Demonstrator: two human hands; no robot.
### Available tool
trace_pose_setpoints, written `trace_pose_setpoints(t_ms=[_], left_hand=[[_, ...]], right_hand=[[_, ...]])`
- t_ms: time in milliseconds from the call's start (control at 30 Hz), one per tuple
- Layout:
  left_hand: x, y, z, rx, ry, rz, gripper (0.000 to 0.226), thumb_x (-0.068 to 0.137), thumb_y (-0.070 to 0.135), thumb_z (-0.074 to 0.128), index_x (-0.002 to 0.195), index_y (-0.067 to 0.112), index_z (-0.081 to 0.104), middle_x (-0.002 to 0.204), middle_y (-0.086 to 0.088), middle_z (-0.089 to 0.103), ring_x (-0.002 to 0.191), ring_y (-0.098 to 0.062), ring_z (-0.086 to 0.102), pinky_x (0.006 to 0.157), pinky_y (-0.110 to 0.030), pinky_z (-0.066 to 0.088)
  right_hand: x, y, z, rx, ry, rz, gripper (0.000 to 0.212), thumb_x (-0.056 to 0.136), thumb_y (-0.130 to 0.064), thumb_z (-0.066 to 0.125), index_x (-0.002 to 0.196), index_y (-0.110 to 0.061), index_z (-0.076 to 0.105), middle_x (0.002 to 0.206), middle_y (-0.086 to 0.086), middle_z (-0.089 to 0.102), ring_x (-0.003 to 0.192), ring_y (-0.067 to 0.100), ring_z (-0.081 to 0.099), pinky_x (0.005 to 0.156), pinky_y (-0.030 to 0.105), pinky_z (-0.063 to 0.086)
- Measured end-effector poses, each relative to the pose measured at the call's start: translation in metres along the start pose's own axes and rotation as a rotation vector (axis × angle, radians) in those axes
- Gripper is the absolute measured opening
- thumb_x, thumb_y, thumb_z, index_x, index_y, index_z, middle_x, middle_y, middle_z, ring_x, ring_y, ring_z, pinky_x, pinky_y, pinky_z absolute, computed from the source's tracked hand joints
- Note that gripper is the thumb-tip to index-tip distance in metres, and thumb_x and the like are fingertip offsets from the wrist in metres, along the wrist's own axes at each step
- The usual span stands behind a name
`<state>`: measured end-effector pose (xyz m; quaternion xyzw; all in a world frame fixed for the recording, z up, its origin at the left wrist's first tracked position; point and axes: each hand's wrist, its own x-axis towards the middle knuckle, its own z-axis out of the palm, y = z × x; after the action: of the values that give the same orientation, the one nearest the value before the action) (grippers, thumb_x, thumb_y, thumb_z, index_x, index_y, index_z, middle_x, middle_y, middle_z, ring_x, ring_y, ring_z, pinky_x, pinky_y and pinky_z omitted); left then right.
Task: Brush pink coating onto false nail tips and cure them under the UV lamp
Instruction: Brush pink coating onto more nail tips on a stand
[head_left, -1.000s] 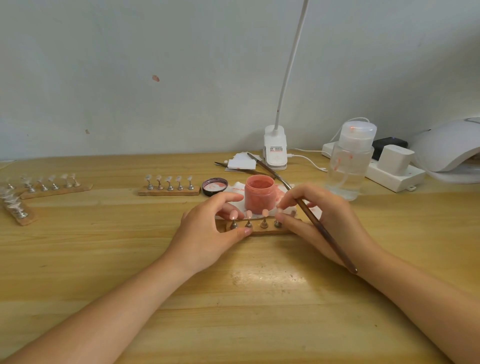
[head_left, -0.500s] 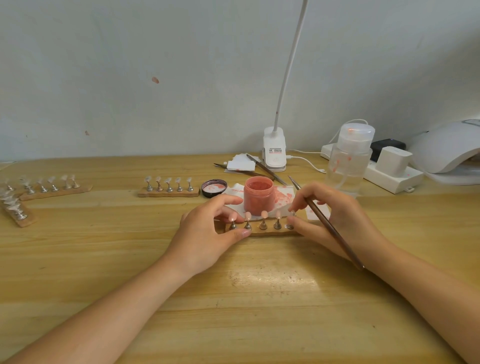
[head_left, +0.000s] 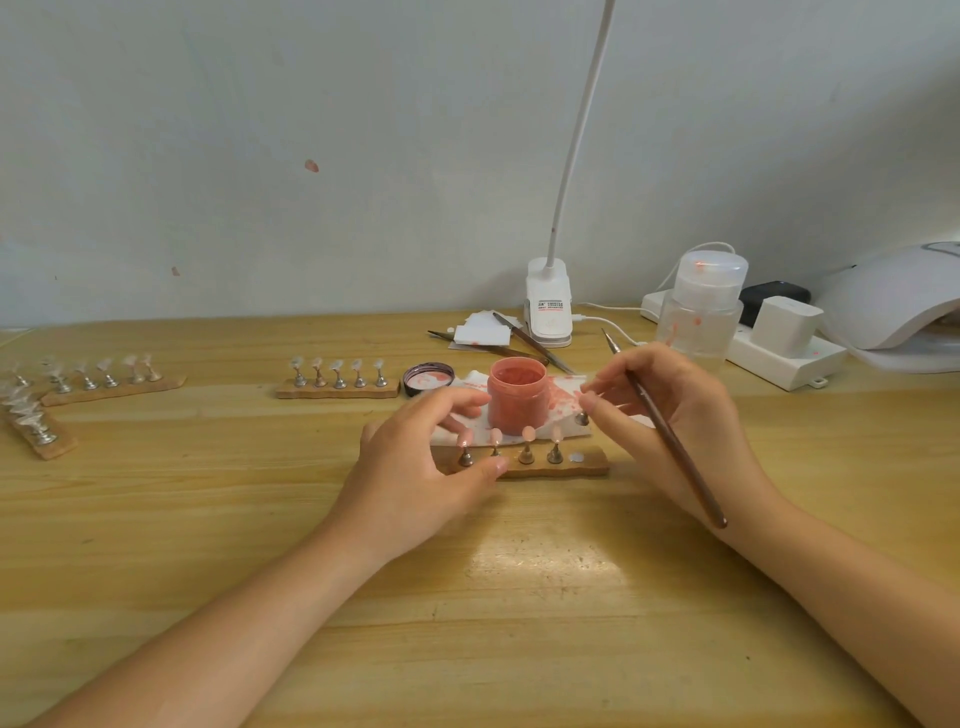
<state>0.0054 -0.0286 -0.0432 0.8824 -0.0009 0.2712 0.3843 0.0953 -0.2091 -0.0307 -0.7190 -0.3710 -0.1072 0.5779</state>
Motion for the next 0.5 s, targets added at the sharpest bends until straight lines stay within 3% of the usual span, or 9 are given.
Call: trace_pose_setpoints(t_ms=[67, 200, 500], left_hand=[[-0.002, 0.005, -0.001, 0.052, 0.083, 0.118, 0.037, 0.064, 0.053, 0.072, 0.091, 0.048, 0.048, 0.096, 0.022, 0.056, 0.09, 0.005, 0.051, 0.093, -0.039, 0.037], [-0.005, 0.009, 0.001, 0.135, 0.134, 0.292, 0.025, 0.069, 0.054, 0.06, 0.087, 0.038, 0.053, 0.088, 0.023, 0.057, 0.088, 0.004, 0.05, 0.086, -0.027, 0.028], [-0.006, 0.008, 0.001, 0.137, 0.21, 0.322, 0.021, 0.074, 0.042, 0.057, 0.075, 0.022, 0.062, 0.071, 0.028, 0.048, 0.084, 0.021, 0.038, 0.07, -0.026, 0.029]], right_hand=[[-0.003, -0.008, 0.009, 0.021, 0.009, -0.05, 0.017, 0.075, -0.002, 0.071, 0.086, -0.008, 0.059, 0.08, 0.001, 0.065, 0.07, 0.01, 0.066, 0.068, 0.022, 0.054], [-0.014, -0.022, 0.03, 0.143, 0.007, -0.09, 0.02, 0.075, 0.003, 0.071, 0.082, -0.01, 0.057, 0.085, -0.007, 0.067, 0.068, 0.01, 0.066, 0.062, 0.021, 0.054], [-0.022, -0.027, 0.044, 0.085, 0.039, -0.134, 0.024, 0.075, -0.003, 0.073, 0.085, -0.018, 0.057, 0.094, -0.001, 0.065, 0.072, 0.007, 0.066, 0.066, 0.023, 0.055]])
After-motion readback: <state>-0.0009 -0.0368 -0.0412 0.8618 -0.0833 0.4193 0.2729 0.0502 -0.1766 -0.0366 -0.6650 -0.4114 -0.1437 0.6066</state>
